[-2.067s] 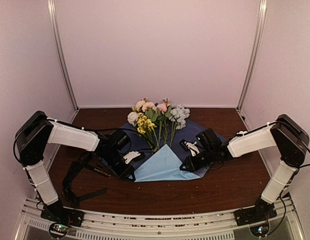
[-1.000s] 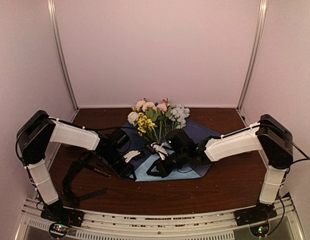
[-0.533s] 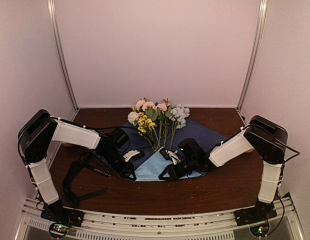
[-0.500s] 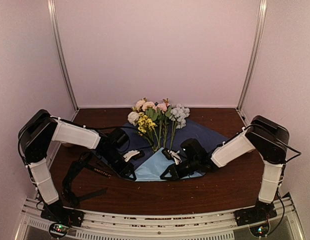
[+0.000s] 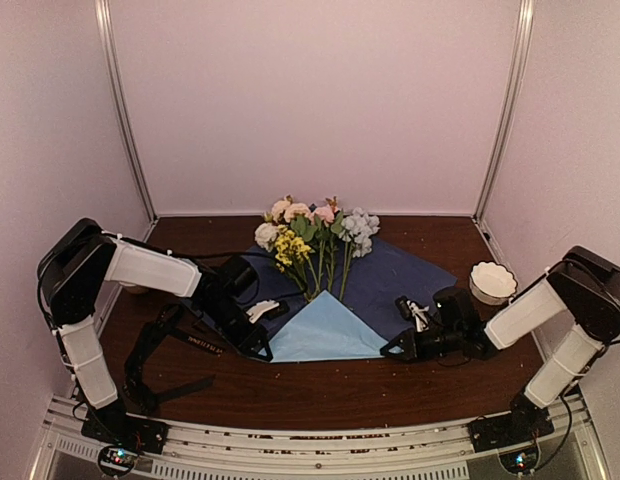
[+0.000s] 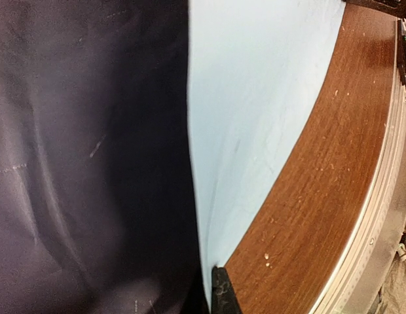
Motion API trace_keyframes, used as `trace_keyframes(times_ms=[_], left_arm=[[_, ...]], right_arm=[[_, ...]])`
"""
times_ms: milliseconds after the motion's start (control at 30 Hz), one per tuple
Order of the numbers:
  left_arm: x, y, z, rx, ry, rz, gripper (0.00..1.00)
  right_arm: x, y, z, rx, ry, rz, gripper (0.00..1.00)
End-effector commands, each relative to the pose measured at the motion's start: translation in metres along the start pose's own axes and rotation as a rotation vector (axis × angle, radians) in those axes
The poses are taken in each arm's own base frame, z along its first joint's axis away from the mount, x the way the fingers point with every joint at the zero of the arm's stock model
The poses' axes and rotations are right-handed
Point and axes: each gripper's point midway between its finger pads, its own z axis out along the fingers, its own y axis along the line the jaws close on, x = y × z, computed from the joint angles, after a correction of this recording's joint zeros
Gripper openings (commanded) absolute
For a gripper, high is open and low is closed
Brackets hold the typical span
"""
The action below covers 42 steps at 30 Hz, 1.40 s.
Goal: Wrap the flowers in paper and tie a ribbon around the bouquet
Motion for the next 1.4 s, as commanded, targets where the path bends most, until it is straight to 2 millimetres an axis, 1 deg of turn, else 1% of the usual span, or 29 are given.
trace_keyframes(times_ms=[0, 67, 167, 200, 233, 267, 333, 400, 433, 467, 500, 533, 567, 600, 700, 767, 833, 900, 1033, 1100, 1167, 1267, 1367], left_arm=[[0.046, 0.031, 0.011, -0.111, 0.162, -0.087, 0.0], [0.047, 0.031, 0.011, -0.108, 0.162, -0.087, 0.0], [0.046, 0.031, 0.012, -0.103, 0.159, -0.088, 0.0], [0.046, 0.031, 0.012, -0.102, 0.159, -0.089, 0.0], [0.046, 0.03, 0.012, -0.1, 0.157, -0.089, 0.0], [0.046, 0.03, 0.012, -0.098, 0.157, -0.091, 0.0], [0.045, 0.03, 0.012, -0.097, 0.153, -0.091, 0.0], [0.045, 0.03, 0.013, -0.095, 0.15, -0.091, 0.0], [0.044, 0.03, 0.013, -0.094, 0.148, -0.092, 0.0], [0.044, 0.03, 0.013, -0.092, 0.147, -0.091, 0.0], [0.043, 0.029, 0.013, -0.091, 0.146, -0.09, 0.0], [0.044, 0.029, 0.013, -0.091, 0.146, -0.09, 0.0], [0.043, 0.029, 0.013, -0.09, 0.145, -0.091, 0.0], [0.044, 0.029, 0.013, -0.088, 0.145, -0.09, 0.0], [0.043, 0.028, 0.013, -0.087, 0.144, -0.091, 0.0], [0.042, 0.028, 0.012, -0.086, 0.141, -0.094, 0.0], [0.04, 0.027, 0.012, -0.077, 0.133, -0.095, 0.0], [0.037, 0.026, 0.011, -0.063, 0.121, -0.099, 0.0], [0.026, 0.022, 0.004, -0.055, 0.091, -0.09, 0.0], [0.018, 0.019, -0.003, -0.061, 0.063, -0.083, 0.14], [0.005, 0.013, -0.016, -0.07, 0.011, -0.062, 0.32], [-0.019, 0.003, -0.039, -0.093, -0.073, -0.038, 0.43], [-0.038, -0.004, -0.066, -0.13, -0.179, -0.054, 0.5]], right_arm=[[0.043, -0.048, -0.015, 0.187, 0.081, 0.154, 0.0], [0.04, -0.047, -0.019, 0.197, 0.068, 0.184, 0.0], [0.025, -0.035, -0.025, 0.204, 0.028, 0.163, 0.0], [0.016, -0.03, -0.027, 0.231, 0.019, 0.13, 0.0], [0.007, -0.018, -0.027, 0.242, 0.018, 0.073, 0.0], [-0.003, 0.001, -0.025, 0.231, 0.021, 0.003, 0.0], [-0.024, 0.052, -0.017, 0.156, 0.021, -0.147, 0.0], [-0.035, 0.108, -0.002, 0.029, 0.027, -0.259, 0.0], [-0.038, 0.133, 0.007, -0.045, 0.03, -0.289, 0.0], [-0.038, 0.152, 0.019, -0.117, 0.043, -0.3, 0.0], [-0.038, 0.166, 0.031, -0.173, 0.057, -0.295, 0.0], [-0.041, 0.177, 0.044, -0.216, 0.068, -0.279, 0.0], [-0.042, 0.181, 0.055, -0.24, 0.082, -0.259, 0.0], [-0.042, 0.182, 0.067, -0.257, 0.093, -0.244, 0.0], [-0.05, 0.181, 0.093, -0.292, 0.082, -0.188, 0.0], [-0.053, 0.18, 0.104, -0.301, 0.091, -0.174, 0.0], [-0.051, 0.174, 0.111, -0.284, 0.098, -0.168, 0.0], [-0.047, 0.157, 0.119, -0.231, 0.113, -0.154, 0.0], [-0.033, 0.108, 0.139, -0.102, 0.18, -0.051, 0.0], [-0.025, 0.091, 0.146, -0.078, 0.206, 0.011, 0.0], [-0.019, 0.084, 0.149, -0.083, 0.221, 0.047, 0.0], [-0.015, 0.079, 0.151, -0.066, 0.247, 0.064, 0.0], [-0.012, 0.075, 0.151, -0.035, 0.269, 0.064, 0.0]])
